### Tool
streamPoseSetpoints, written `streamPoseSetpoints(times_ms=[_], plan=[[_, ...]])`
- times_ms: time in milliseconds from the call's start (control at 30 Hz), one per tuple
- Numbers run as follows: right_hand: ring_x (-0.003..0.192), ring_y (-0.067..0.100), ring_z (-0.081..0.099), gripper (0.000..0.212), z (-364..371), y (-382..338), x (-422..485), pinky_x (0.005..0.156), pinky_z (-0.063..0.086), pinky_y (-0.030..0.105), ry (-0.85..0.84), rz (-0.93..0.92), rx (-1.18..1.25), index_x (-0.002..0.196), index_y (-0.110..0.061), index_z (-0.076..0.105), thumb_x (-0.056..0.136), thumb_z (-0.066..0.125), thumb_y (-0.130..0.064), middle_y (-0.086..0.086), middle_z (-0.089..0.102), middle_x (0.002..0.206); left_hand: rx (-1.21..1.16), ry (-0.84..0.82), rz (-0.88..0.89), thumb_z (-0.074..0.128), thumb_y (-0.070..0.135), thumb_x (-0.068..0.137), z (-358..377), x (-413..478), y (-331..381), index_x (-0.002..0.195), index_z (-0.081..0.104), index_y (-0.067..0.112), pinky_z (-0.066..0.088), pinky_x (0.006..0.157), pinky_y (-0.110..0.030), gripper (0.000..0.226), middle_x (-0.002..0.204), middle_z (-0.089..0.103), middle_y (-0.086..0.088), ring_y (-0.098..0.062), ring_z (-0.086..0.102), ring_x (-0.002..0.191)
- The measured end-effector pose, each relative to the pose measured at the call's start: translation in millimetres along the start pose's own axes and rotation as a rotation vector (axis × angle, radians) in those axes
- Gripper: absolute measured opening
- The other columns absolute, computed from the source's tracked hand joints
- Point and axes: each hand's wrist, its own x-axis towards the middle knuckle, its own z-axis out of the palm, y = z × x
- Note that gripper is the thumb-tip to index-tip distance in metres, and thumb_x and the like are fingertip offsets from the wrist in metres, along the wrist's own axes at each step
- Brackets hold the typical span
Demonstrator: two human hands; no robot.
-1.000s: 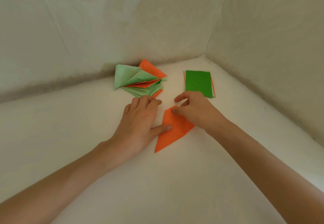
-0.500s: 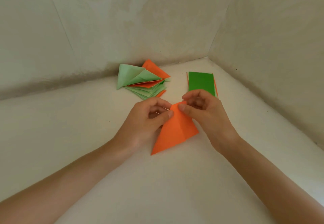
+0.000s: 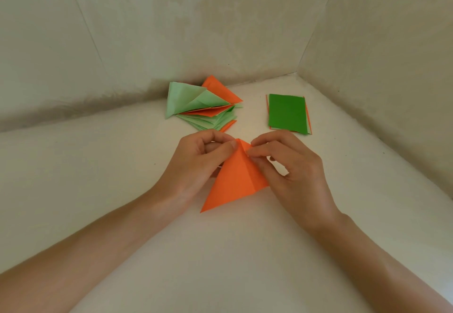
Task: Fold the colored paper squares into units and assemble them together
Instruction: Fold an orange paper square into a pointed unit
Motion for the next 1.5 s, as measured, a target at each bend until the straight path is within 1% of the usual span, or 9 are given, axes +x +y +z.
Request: streamPoseSetpoints(times_ms=[233, 400, 533, 633, 700, 900, 1100, 1300, 1500], plan=[[0.082, 0.015, 0.057, 0.014, -2, 3, -1, 0.068, 0.047, 0.027, -0.023, -0.089, -0.057, 0.089, -0.001, 0.071, 0.086, 0.057, -0.002, 0.014, 0.063, 0.097, -0.036, -0.035, 0.027, 0.064, 0.024, 0.077, 0, -3, 3, 0.081, 0.064, 0.011, 0.049, 0.052, -0.017, 0.013, 0.063, 0.067, 0.002, -0.006, 0.061, 0.055], [0.087, 0.014, 0.058, 0.015, -3, 1, 0, 0.073, 0.048, 0.025, -0.049, -0.102, -0.021, 0.09, -0.002, 0.071, 0.087, 0.056, -0.002, 0.012, 0.063, 0.099, 0.001, -0.018, 0.045, 0.063, 0.014, 0.084, -2, -2, 1, 0.083, 0.066, 0.009, 0.05, 0.055, -0.019, 0.006, 0.064, 0.068, -0.001, -0.008, 0.061, 0.057], [0.089, 0.005, 0.059, 0.014, -9, -10, 4, 0.077, 0.043, 0.016, -0.06, 0.284, 0.392, 0.096, -0.013, 0.067, 0.089, 0.055, -0.015, -0.005, 0.066, 0.095, 0.028, -0.022, 0.1, 0.063, 0.009, 0.085, -3, -1, 3, 0.082, 0.066, 0.01, 0.049, 0.055, -0.016, 0.005, 0.064, 0.068, 0.001, -0.005, 0.059, 0.057], [0.074, 0.015, 0.054, 0.029, -7, -10, 8, 0.071, 0.044, 0.029, -0.111, 0.683, 0.678, 0.088, -0.007, 0.067, 0.084, 0.062, -0.035, 0.008, 0.062, 0.08, 0.053, -0.046, 0.137, 0.064, 0.007, 0.083, -3, -2, 2, 0.08, 0.065, 0.01, 0.047, 0.054, -0.014, 0.005, 0.06, 0.066, 0.006, -0.001, 0.057, 0.054], [0.065, 0.017, 0.05, 0.033, -6, -9, 9, 0.064, 0.043, 0.031, -0.162, 0.806, 0.771, 0.08, -0.002, 0.064, 0.076, 0.061, -0.035, 0.009, 0.057, 0.07, 0.071, -0.071, 0.16, 0.066, 0.012, 0.08, -3, -3, 1, 0.079, 0.066, 0.012, 0.046, 0.055, -0.013, 0.001, 0.063, 0.067, 0.006, -0.001, 0.058, 0.057], [0.061, 0.014, 0.058, 0.011, -8, -11, 10, 0.057, 0.049, 0.023, -0.172, 0.795, 0.722, 0.077, -0.006, 0.066, 0.084, 0.063, -0.013, 0.005, 0.064, 0.065, 0.23, -0.075, 0.234, 0.069, 0.024, 0.076, -6, -1, -1, 0.081, 0.069, 0.02, 0.045, 0.069, -0.011, 0.006, 0.074, 0.07, 0.008, -0.001, 0.063, 0.072], [0.064, 0.013, 0.06, 0.011, -7, -11, 9, 0.064, 0.053, 0.029, -0.014, 0.761, 0.639, 0.077, -0.012, 0.067, 0.086, 0.061, -0.013, -0.001, 0.066, 0.066, 0.179, -0.127, 0.139, 0.063, 0.022, 0.083, -6, -2, 4, 0.083, 0.07, 0.021, 0.042, 0.062, -0.008, 0.007, 0.071, 0.069, 0.014, 0.006, 0.06, 0.068], [0.071, 0.014, 0.062, 0.018, -15, -11, 13, 0.067, 0.055, 0.028, -0.226, 0.997, 1.128, 0.083, -0.007, 0.067, 0.073, 0.06, -0.02, 0.006, 0.065, 0.078, 0.186, -0.154, 0.147, 0.065, 0.027, 0.075, -10, -1, 7, 0.081, 0.071, 0.024, 0.044, 0.065, -0.01, 0.009, 0.074, 0.071, 0.011, 0.003, 0.061, 0.071], [0.076, 0.018, 0.067, 0.018, -17, -8, 14, 0.075, 0.057, 0.035, -0.315, 1.102, 1.189, 0.086, -0.006, 0.07, 0.074, 0.062, -0.015, 0.008, 0.069, 0.083, 0.223, -0.186, 0.143, 0.066, 0.027, 0.074, -12, -1, 9, 0.081, 0.072, 0.02, 0.045, 0.065, -0.012, 0.011, 0.076, 0.071, 0.006, 0.0, 0.062, 0.072]])
